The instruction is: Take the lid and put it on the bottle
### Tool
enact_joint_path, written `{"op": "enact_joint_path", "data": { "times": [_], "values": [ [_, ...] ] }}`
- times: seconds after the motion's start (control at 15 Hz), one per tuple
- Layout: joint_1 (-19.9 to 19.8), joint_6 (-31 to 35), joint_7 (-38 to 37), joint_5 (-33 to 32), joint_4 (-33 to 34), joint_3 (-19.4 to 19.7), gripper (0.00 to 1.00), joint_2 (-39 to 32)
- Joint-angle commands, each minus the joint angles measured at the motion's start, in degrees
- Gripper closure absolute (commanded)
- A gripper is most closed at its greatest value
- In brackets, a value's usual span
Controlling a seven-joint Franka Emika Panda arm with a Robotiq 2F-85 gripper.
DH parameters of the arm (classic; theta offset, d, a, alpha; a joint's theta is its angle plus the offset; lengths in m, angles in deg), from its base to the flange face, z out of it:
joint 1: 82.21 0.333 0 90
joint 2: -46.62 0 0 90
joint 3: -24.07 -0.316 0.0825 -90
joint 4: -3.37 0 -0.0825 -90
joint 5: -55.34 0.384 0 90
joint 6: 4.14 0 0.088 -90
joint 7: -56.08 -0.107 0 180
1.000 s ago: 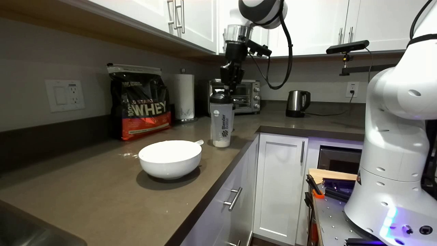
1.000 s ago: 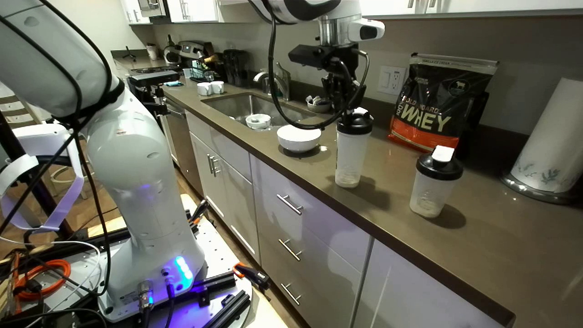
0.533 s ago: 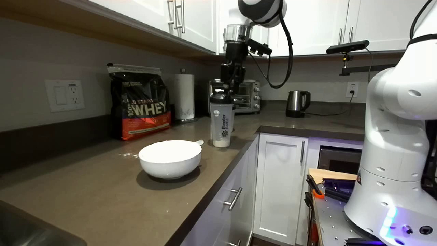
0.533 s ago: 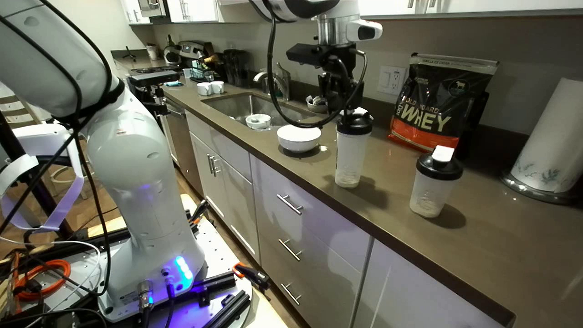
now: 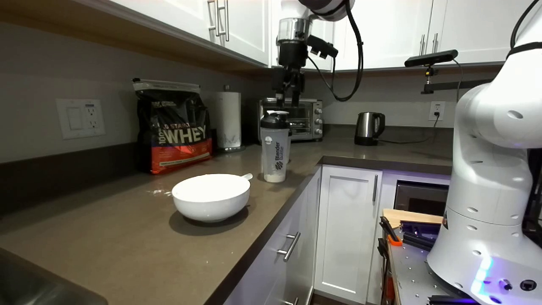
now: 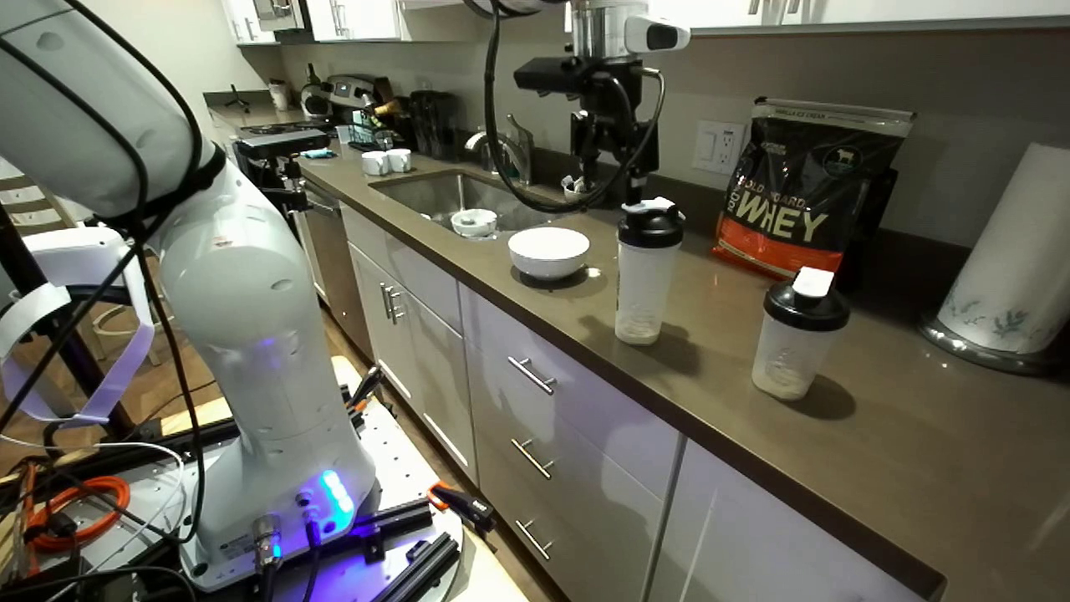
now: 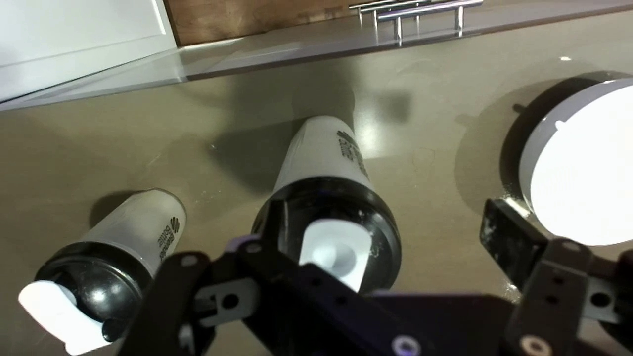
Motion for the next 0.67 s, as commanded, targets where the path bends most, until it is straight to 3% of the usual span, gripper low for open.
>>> {"op": "enact_joint_path", "data": {
  "times": [0.0,0.53,0.6],
  "values": [
    [0.7,-5.1,2.4,2.5,1.6,-0.2,0.0,1.5],
    [1.9,-13.4,5.4,7.2,3.3,0.1,0.0,3.3],
    [1.1,-11.1,3.6,5.8,2.3,-0.5,0.0,2.9]
  ]
}}
